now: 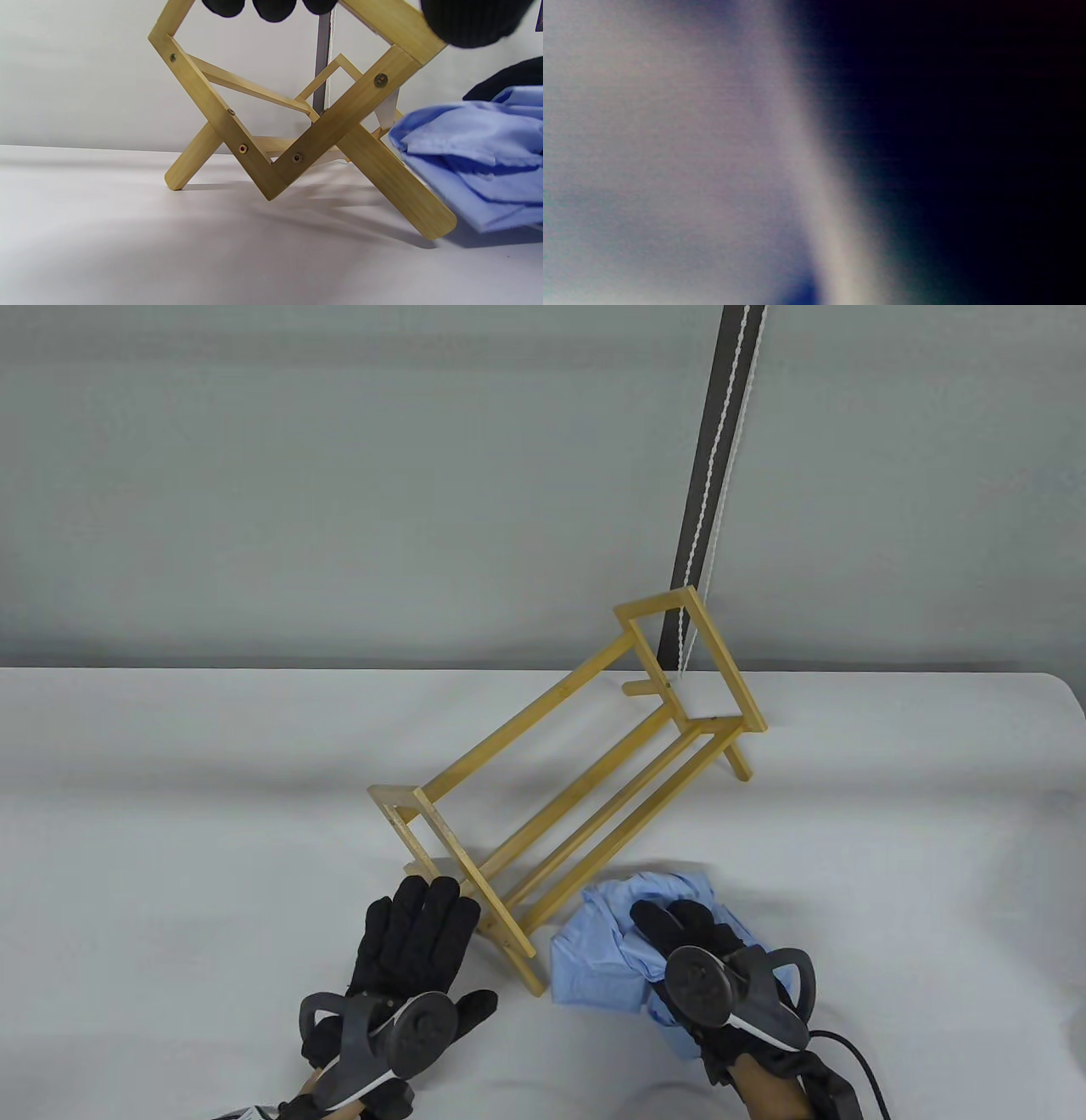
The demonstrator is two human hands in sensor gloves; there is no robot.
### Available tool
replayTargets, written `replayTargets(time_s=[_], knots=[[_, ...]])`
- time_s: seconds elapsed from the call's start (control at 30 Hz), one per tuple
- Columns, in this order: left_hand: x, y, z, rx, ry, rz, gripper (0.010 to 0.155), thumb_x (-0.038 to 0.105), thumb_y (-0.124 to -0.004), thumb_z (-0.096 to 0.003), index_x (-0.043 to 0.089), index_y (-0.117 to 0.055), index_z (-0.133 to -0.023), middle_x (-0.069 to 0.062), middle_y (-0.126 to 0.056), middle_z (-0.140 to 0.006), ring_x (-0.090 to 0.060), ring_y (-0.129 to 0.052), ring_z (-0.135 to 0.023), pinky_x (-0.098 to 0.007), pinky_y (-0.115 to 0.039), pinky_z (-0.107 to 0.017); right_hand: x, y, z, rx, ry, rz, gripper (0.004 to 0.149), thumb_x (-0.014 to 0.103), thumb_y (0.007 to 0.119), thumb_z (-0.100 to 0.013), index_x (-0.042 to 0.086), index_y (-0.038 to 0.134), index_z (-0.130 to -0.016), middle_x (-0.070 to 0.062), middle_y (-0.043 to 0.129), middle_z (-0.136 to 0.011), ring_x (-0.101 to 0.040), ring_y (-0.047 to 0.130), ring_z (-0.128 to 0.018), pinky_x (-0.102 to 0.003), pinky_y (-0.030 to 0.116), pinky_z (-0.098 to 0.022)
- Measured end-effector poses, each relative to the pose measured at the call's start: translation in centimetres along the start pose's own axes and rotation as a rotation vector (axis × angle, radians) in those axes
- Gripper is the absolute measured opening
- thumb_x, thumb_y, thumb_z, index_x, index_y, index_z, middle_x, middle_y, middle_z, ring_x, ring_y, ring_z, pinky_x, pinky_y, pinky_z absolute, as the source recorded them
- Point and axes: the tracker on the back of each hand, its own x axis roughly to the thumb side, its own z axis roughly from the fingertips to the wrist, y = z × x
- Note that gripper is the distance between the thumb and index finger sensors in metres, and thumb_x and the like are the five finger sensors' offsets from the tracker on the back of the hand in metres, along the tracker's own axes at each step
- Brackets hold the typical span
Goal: Hang long-sleeve shirt on book rack
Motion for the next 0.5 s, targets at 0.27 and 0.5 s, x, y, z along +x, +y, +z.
replayTargets(time_s=[0.27,0.5], knots=[[0.1,0.0,0.0,0.0,0.002,-0.004,0.096,0.081,-0.065,-0.0347,0.043,-0.032,-0.117,0.007,-0.035,-0.134,-0.032,-0.041,-0.124,-0.053,-0.041,-0.087,-1.0,-2.1,0.9,-0.086,0.032,-0.038,0.073,0.038,0.1,-0.042,0.037,0.059,-0.103,-0.016,0.077,-0.098,-0.029,0.103,-0.058,-0.024,0.093,-0.033],[0.1,0.0,0.0,0.0,-0.002,-0.008,0.096,0.081,-0.064,-0.0349,0.044,-0.032,-0.117,0.007,-0.035,-0.134,-0.032,-0.041,-0.124,-0.053,-0.041,-0.087,-1.5,-3.8,1.5,-0.161,0.05,-0.074,0.073,0.038,0.1,-0.042,0.037,0.059,-0.102,-0.016,0.077,-0.098,-0.029,0.103,-0.058,-0.024,0.093,-0.033]])
